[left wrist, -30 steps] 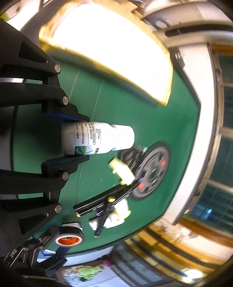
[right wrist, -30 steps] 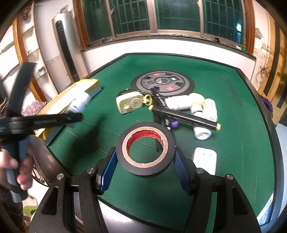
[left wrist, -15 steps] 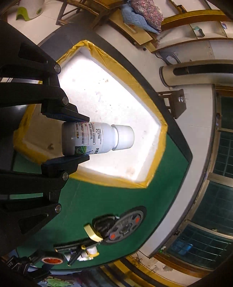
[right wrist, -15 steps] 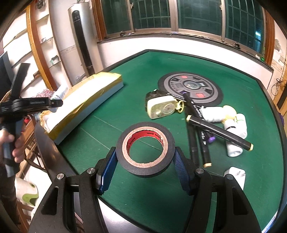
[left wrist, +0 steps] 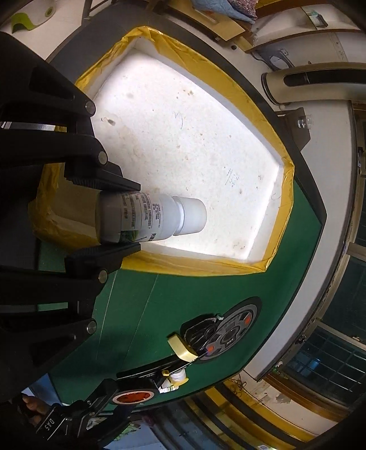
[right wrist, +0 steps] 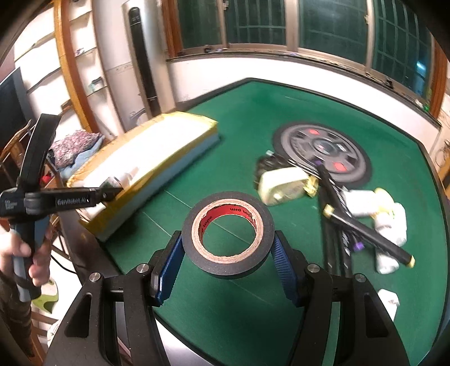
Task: Organize rigid objects
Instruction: 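Lift and carry the bottle and tape roll over to the white tray, then lower the tape roll into the tray and open right tool while left tool releases the bottle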
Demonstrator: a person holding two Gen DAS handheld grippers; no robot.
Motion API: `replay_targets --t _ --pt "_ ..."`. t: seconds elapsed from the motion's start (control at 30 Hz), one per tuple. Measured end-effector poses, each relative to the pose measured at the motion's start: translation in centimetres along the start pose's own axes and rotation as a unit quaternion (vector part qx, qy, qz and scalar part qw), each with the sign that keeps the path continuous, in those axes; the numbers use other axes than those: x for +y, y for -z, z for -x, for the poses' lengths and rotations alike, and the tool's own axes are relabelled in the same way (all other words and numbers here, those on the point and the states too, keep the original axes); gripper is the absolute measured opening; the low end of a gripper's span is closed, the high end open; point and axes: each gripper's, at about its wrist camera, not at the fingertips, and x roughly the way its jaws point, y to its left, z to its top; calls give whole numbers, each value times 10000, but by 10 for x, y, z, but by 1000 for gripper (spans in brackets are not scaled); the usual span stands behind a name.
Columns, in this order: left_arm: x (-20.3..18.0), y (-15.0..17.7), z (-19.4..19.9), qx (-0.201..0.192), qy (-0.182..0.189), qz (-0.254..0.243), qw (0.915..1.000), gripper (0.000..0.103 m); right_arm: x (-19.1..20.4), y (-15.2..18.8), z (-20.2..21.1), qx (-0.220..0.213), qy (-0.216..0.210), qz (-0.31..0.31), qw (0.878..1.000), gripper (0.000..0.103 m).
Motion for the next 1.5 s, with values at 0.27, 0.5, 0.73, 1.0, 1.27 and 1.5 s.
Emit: replay_targets --t 0.27,0.5,0.73,1.0,1.27,1.5 --pt "56 -10 11 -73 -524 403 9978 32 59 -46 -22 -192 -826 625 9944 57" --pt "68 -14 5 -44 -683 460 9966 32 118 -71 -64 66 -1556 1070 9820 57" --pt "77 -22 -4 -19 -745 492 9960 32 137 -85 -114 588 -1562 1187 9788 57" --pt "86 -25 -22 144 -925 561 9940 32 148 -109 -170 1179 -1493 1284 9733 57" --pt "90 -28 -23 121 -1024 540 9932 32 156 -118 -193 1489 -1347 1353 9703 57" --pt "91 -28 -23 82 -1031 579 9929 32 157 -116 -200 1588 -1244 1407 9693 57"
